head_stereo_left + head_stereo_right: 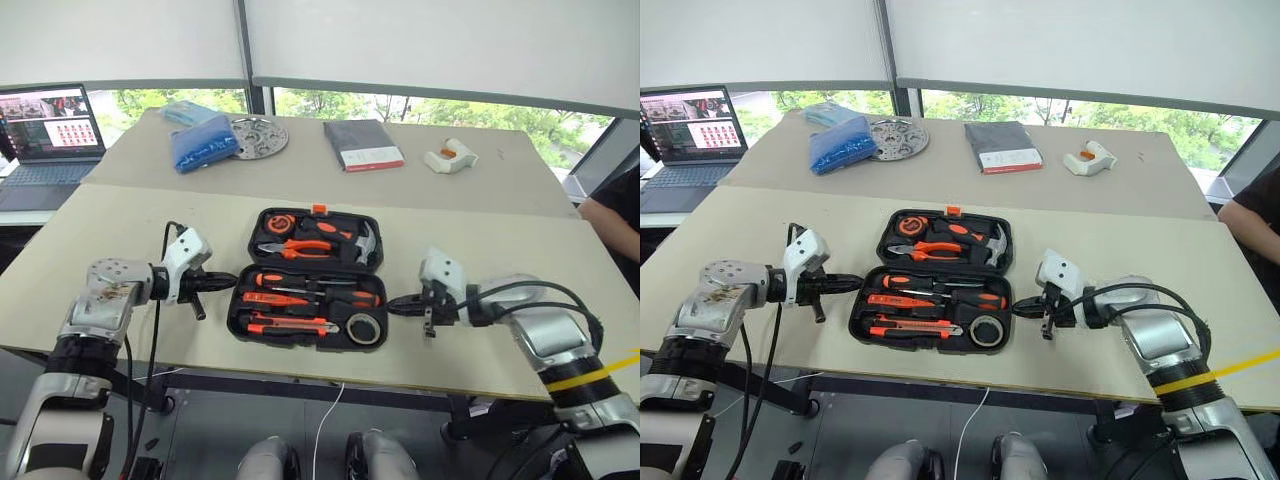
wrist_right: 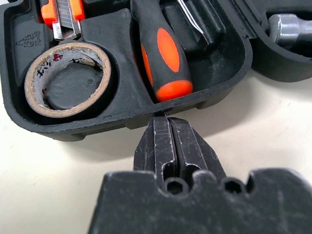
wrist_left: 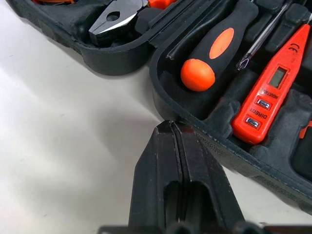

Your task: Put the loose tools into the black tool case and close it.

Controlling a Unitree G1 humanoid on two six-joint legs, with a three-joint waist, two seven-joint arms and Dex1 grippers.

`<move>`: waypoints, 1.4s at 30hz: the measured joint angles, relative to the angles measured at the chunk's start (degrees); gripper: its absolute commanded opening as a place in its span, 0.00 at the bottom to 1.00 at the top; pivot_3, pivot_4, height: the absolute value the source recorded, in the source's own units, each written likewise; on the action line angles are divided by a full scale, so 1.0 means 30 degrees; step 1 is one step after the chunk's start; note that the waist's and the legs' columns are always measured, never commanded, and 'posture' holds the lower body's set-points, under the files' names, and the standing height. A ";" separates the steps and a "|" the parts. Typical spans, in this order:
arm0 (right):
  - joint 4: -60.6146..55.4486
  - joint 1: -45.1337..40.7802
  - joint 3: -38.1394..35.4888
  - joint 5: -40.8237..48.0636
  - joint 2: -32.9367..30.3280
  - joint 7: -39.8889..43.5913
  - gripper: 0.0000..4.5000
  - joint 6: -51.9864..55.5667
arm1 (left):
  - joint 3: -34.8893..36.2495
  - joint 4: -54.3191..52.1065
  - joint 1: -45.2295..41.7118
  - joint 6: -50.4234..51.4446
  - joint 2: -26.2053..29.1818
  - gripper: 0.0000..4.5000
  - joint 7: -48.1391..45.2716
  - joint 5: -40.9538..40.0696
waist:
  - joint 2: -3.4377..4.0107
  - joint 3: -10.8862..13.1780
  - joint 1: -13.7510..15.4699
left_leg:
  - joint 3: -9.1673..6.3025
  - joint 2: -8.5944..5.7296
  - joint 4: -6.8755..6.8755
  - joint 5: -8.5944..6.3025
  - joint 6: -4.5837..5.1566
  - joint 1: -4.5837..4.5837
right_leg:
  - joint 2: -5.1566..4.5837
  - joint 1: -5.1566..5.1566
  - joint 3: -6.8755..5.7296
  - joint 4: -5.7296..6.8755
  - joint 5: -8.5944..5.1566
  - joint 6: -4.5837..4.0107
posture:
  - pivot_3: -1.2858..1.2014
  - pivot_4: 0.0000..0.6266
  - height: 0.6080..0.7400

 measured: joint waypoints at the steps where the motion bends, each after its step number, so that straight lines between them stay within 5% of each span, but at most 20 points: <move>1: -0.0505 0.0450 -0.0238 0.0051 -0.0222 0.0028 0.00 0.0130 | -0.0129 -0.0352 0.0018 0.0265 -0.0053 0.02 -0.0111 0.0000 | 0.0000 0.0000 0.0049 | -0.0005 0.0000 0.0002 -0.0001 0.0000 -0.0004 | -0.0008 0.0001 -0.0005 0.0000 -0.0004 0.0006 | 0.52 0.24 0.84; 17: -0.3965 0.4939 -0.3310 0.0132 -0.1442 -0.0779 0.00 0.1440 | -0.0927 -0.3260 0.1209 0.0696 -0.0465 0.02 -0.0978 0.0060 | -0.0001 0.0000 0.0125 | -0.0031 0.0007 0.0016 -0.0005 0.0008 0.0027 | -0.0031 0.0032 0.0017 0.0007 -0.0009 0.0016 | 0.52 0.24 0.84; 23: -0.3920 0.4820 -0.4056 0.0966 -0.1832 -0.0786 0.38 0.2220 | -0.0512 -0.0598 0.0604 0.1580 -0.0120 0.38 -0.1628 -0.0498 | -0.0015 0.0009 0.0047 | -0.0032 0.0015 0.0019 -0.0004 0.0009 0.0026 | -0.0016 0.0026 0.0010 0.0019 -0.0009 0.0016 | 0.52 0.24 0.84; 31: 0.1530 -0.1521 -0.4986 0.2355 0.0003 -0.3244 0.98 0.6675 | 0.1505 0.8108 -0.7544 0.7538 -0.1654 1.00 0.1400 -0.1056 | -0.0086 0.0048 -0.0021 | -0.0031 0.0013 0.0091 -0.0002 0.0015 0.0037 | -0.0017 0.0044 0.0015 0.0088 0.0016 0.0050 | 0.52 0.24 0.84; 39: 0.8406 -0.7554 -0.3872 0.1011 0.3235 -0.7190 0.98 0.8438 | 0.2119 1.3516 -1.0985 0.8362 -0.4573 1.00 0.4519 -0.0804 | -0.0081 0.0046 -0.0527 | -0.0012 -0.0005 0.0105 0.0006 0.0016 -0.0130 | 0.0095 -0.0081 -0.0008 0.0152 0.0080 -0.0100 | 0.52 0.24 0.84; 42: 1.0467 -0.8599 -0.3595 0.0468 0.3856 -0.7900 0.82 0.8478 | 0.2133 1.4404 -1.1324 0.7671 -0.5148 0.88 0.5192 -0.0376 | -0.0079 0.0045 -0.0613 | 0.0006 -0.0029 0.0099 0.0007 0.0017 -0.0198 | 0.0119 -0.0138 -0.0015 0.0155 0.0084 -0.0104 | 0.52 0.24 0.84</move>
